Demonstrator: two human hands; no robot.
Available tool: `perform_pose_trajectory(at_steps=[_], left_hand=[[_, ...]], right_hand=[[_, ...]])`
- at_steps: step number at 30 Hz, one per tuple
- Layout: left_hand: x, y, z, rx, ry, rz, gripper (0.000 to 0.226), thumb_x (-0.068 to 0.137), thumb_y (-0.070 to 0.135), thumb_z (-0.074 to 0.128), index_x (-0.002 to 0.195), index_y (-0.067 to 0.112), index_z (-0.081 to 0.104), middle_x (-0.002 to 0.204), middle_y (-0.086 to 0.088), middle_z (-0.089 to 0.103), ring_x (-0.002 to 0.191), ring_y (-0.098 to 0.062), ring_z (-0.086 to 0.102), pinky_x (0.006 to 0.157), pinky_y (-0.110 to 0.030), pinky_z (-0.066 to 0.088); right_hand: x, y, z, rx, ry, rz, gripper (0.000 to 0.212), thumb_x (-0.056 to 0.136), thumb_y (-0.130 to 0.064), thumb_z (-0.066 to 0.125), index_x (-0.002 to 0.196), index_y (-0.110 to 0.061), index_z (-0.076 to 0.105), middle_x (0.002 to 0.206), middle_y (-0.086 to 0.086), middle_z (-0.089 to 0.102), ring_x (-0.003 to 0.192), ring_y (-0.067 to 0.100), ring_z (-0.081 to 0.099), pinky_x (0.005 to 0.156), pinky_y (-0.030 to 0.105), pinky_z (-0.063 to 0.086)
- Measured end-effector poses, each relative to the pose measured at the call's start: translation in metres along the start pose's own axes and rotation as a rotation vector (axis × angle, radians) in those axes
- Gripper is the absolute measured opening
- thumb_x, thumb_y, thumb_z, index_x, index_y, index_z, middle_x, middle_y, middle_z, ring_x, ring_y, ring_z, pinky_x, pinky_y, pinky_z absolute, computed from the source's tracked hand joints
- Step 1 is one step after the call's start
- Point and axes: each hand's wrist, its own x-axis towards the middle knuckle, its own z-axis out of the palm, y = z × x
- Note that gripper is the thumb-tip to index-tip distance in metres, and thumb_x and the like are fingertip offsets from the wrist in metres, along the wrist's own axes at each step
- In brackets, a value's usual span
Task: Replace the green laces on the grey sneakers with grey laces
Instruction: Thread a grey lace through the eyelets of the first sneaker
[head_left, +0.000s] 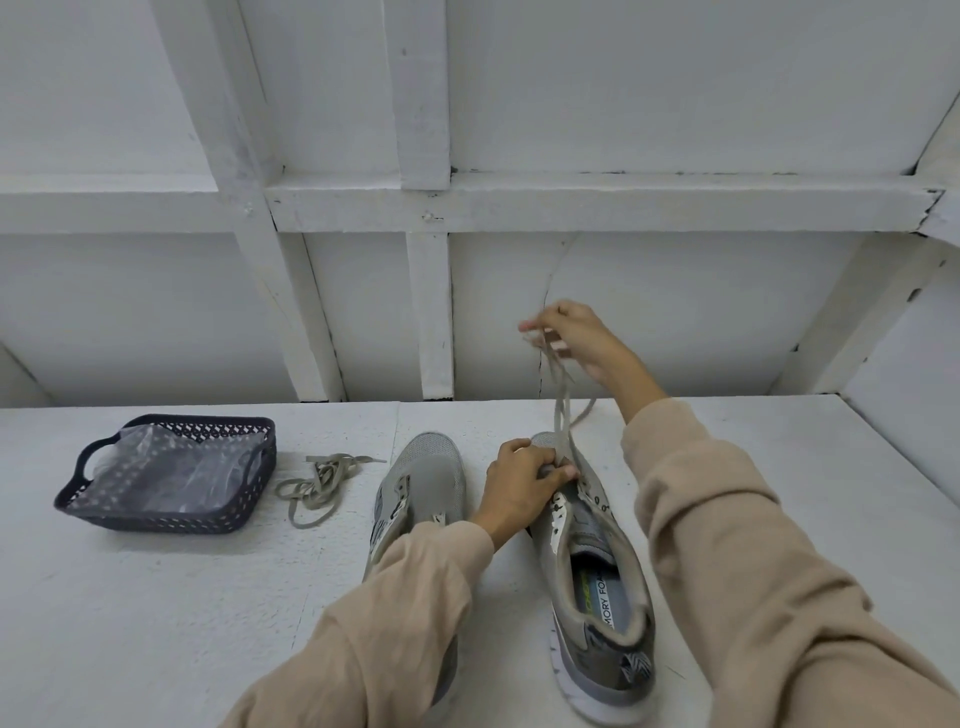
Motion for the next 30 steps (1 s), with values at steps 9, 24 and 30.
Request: perform_pose_trajectory(at_steps=[9,24,30], left_hand=[[0.001,-0.003,0.002,-0.073,0.017,0.049,0.021,0.095,0.033,0.060,0.095,0.016,0.073,0.066,0.016,0.050,0.128,-0.023,0.032,0.099,-0.015,0.020],[0.002,-0.005,0.003,-0.026,0.013,0.023,0.019,0.094,0.035,0.061,0.098,0.020,0.073,0.084,0.012,0.061,0.134,-0.027,0.027,0.096,-0.020,0.026],[0.000,0.000,0.000,0.093,0.035,0.015,0.023,0.092,0.043,0.059,0.092,0.022,0.070,0.072,0.017,0.054,0.133,-0.026,0.037,0.106,-0.041,0.032]], right_hand=[[0.015,-0.017,0.011,-0.116,-0.105,-0.119,0.010,0.091,-0.017,0.064,0.100,-0.016,0.062,0.109,0.005,0.067,0.092,0.016,0.061,0.074,0.031,0.049],[-0.036,0.030,-0.026,-0.720,-0.601,0.072,0.022,0.084,-0.025,0.075,0.102,-0.013,0.071,0.097,-0.004,0.071,0.084,0.004,0.060,0.075,0.027,0.046],[-0.059,0.054,-0.043,-0.724,-0.566,-0.001,0.019,0.079,-0.025,0.079,0.089,-0.009,0.075,0.072,-0.006,0.071,0.068,0.003,0.057,0.071,0.025,0.043]])
